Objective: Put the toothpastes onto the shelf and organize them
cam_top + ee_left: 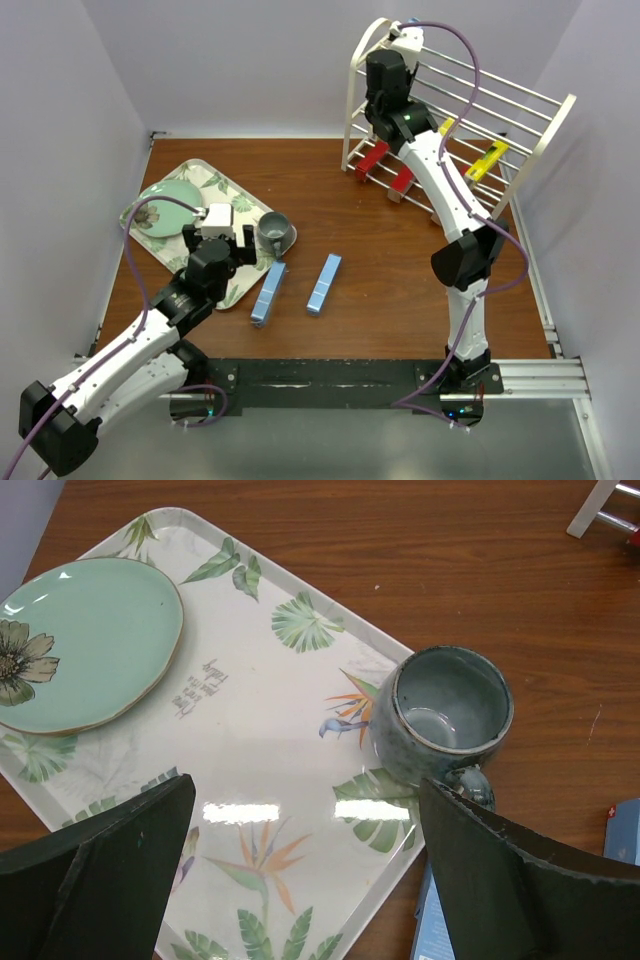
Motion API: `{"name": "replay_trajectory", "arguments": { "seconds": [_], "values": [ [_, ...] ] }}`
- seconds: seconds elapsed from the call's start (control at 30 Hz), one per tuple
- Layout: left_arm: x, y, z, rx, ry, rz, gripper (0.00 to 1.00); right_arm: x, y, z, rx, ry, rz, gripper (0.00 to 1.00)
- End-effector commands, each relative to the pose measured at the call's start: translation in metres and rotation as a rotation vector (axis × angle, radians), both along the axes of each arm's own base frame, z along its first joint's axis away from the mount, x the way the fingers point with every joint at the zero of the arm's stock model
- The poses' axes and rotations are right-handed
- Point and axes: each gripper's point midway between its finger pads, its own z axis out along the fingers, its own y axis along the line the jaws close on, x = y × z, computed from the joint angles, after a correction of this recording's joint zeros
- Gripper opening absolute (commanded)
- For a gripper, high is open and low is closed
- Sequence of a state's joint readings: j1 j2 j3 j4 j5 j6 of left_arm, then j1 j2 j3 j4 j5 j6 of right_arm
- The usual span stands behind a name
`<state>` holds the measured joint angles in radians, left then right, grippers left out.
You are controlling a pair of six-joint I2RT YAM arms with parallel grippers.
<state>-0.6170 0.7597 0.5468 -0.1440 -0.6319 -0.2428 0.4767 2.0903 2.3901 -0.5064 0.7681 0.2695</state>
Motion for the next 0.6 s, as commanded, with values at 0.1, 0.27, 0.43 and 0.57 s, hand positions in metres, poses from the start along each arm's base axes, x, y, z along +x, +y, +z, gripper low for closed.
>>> {"name": "replay_trajectory", "arguments": {
  "seconds": [0.1, 0.27, 0.43, 0.57],
  "values": [
    [0.005, -0.003, 0.017, -0.025, -0.046, 0.000, 0.99, -0.003, -0.003, 0.037, 0.071, -0.100, -0.003, 0.54],
    [0.005, -0.002, 0.016, -0.020, -0.041, 0.004, 0.99, -0.008, 0.000, 0.040, 0.086, -0.093, 0.025, 0.56],
    [0.005, -0.002, 0.016, -0.022, -0.041, 0.003, 0.99, -0.015, 0.003, 0.045, 0.107, -0.089, 0.056, 0.58],
    [0.005, -0.002, 0.016, -0.021, -0.041, 0.005, 0.99, -0.022, 0.001, 0.052, 0.125, -0.099, 0.069, 0.60]
  ]
}}
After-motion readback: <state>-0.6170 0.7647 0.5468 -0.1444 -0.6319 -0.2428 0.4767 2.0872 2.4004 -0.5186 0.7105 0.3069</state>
